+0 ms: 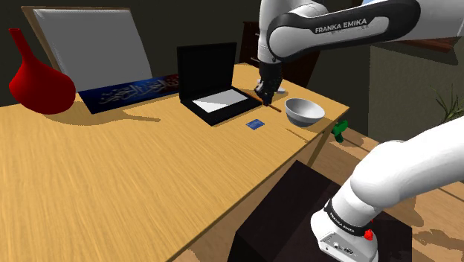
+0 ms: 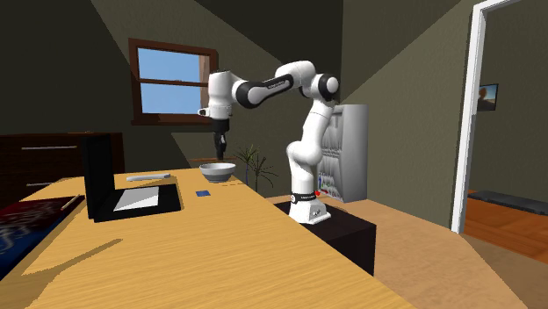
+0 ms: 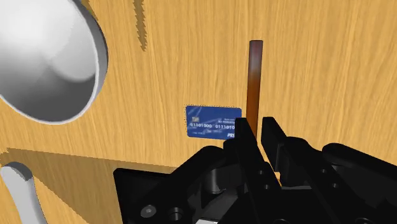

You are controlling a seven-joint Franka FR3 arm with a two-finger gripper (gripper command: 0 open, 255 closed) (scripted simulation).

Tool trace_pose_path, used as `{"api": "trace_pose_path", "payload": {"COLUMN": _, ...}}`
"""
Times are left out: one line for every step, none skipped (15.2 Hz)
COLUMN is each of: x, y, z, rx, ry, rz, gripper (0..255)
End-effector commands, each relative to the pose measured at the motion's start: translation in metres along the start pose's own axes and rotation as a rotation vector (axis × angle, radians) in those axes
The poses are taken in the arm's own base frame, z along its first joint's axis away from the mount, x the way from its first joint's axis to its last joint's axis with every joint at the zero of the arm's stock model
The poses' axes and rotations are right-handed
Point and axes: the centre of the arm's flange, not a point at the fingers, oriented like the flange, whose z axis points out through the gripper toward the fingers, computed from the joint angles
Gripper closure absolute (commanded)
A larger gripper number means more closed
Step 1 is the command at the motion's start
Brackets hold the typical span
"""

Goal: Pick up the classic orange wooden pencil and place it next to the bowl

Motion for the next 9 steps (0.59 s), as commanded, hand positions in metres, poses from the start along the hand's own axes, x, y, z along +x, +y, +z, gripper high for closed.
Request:
{"api": "trace_pose_path", "payload": {"x": 0.007, "y": 0.028, "z": 0.008, "rx": -0.001, "ry": 0.0, "rz": -0.001, "gripper": 255}}
{"api": "trace_pose_path", "payload": {"x": 0.01, "y": 0.041, "z": 0.011, "rx": -0.001, "ry": 0.0, "rz": -0.001, "gripper": 255}}
{"api": "trace_pose_path", "payload": {"x": 0.013, "y": 0.053, "z": 0.014, "rx": -0.001, "ry": 0.0, "rz": -0.001, "gripper": 255}}
{"api": "trace_pose_path", "payload": {"x": 0.015, "y": 0.066, "z": 0.017, "rx": -0.001, "ry": 0.0, "rz": -0.001, "gripper": 255}}
{"api": "trace_pose_path", "payload": {"x": 0.018, "y": 0.078, "z": 0.02, "rx": -0.001, "ry": 0.0, "rz": -0.001, "gripper": 255}}
{"api": "trace_pose_path", "payload": {"x": 0.021, "y": 0.091, "z": 0.023, "rx": -0.001, "ry": 0.0, "rz": -0.001, "gripper": 255}}
{"api": "trace_pose_path", "payload": {"x": 0.024, "y": 0.104, "z": 0.025, "rx": -0.001, "ry": 0.0, "rz": -0.001, "gripper": 255}}
{"api": "trace_pose_path", "payload": {"x": 0.027, "y": 0.116, "z": 0.028, "rx": -0.001, "ry": 0.0, "rz": -0.001, "gripper": 255}}
{"api": "trace_pose_path", "payload": {"x": 0.029, "y": 0.129, "z": 0.031, "rx": -0.001, "ry": 0.0, "rz": -0.001, "gripper": 255}}
